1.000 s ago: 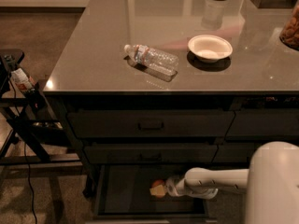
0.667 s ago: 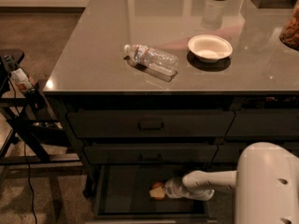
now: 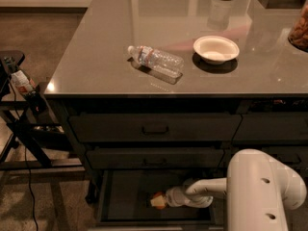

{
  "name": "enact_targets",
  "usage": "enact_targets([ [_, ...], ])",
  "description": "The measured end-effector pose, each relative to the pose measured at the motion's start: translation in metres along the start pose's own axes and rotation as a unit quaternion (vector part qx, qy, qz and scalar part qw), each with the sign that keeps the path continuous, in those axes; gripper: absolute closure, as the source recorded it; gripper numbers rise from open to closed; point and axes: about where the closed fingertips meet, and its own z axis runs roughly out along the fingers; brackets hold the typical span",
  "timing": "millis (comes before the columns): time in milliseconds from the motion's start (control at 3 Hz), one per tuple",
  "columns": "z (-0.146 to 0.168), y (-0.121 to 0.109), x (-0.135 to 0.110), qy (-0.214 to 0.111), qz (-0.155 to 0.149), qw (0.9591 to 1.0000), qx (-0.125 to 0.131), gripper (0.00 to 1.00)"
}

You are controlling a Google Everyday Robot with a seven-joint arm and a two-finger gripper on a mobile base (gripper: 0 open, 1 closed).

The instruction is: Place orange into bottom drawer

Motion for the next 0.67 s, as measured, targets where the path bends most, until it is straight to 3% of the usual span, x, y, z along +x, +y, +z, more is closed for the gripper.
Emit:
enact_targets([
  [667,0.039,0.010,0.010,0.019,0.005,0.9991,-0.037,1.00],
])
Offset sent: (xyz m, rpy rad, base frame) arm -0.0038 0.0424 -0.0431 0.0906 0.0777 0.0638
